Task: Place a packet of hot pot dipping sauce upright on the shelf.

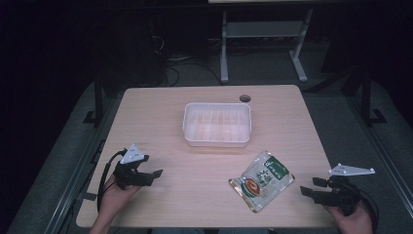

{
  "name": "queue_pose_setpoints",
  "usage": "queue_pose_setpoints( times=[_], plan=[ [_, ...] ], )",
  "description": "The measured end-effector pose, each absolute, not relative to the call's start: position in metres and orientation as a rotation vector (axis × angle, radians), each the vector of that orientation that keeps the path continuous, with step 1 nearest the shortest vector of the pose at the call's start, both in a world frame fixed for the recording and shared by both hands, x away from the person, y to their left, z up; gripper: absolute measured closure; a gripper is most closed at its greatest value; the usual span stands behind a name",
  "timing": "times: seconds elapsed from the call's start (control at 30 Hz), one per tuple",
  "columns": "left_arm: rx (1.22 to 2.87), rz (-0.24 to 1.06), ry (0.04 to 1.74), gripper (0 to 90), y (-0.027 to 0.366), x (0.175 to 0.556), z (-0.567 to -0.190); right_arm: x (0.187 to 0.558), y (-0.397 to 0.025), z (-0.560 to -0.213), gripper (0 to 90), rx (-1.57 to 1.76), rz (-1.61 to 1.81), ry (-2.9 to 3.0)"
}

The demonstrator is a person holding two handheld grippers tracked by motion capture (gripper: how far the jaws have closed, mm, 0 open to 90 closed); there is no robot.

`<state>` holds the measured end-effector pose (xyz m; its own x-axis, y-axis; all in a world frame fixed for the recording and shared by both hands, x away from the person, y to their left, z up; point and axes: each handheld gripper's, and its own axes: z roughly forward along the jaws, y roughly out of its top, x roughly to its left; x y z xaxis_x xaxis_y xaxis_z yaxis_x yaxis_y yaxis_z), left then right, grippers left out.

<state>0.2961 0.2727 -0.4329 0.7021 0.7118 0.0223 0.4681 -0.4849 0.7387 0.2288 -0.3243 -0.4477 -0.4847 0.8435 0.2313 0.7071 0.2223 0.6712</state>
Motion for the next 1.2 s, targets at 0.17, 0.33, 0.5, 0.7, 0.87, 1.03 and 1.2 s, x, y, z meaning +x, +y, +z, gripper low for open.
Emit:
queue_pose_setpoints(
  times=[0.17, 0.33, 0.5, 0.7, 0.87, 1.03, 1.2],
  plan=[
    [2.198, 0.414, 0.863, 31.3, 0.266, 0.294, -0.434, 0.230, -0.323, -0.448, 30.8, 1.492, 1.105, 2.287],
    [2.188, 0.381, 0.836, 35.5, 0.258, 0.290, -0.433, 0.234, -0.323, -0.446, 30.6, 1.506, 1.113, 2.272],
    [2.220, 0.306, 0.804, 43.1, 0.240, 0.286, -0.434, 0.238, -0.322, -0.441, 30.6, 1.514, 1.137, 2.253],
    [2.288, 0.236, 0.758, 48.1, 0.214, 0.286, -0.438, 0.253, -0.312, -0.432, 31.2, 1.489, 1.156, 2.260],
    [2.332, 0.184, 0.696, 55.0, 0.191, 0.286, -0.438, 0.272, -0.299, -0.420, 31.4, 1.444, 1.118, 2.314],
    [2.334, 0.177, 0.615, 59.0, 0.168, 0.283, -0.431, 0.291, -0.287, -0.418, 31.1, 1.458, 1.119, 2.350],
    [2.345, 0.155, 0.518, 62.8, 0.134, 0.282, -0.420, 0.305, -0.277, -0.417, 31.2, 1.463, 1.102, 2.384]
  ],
)
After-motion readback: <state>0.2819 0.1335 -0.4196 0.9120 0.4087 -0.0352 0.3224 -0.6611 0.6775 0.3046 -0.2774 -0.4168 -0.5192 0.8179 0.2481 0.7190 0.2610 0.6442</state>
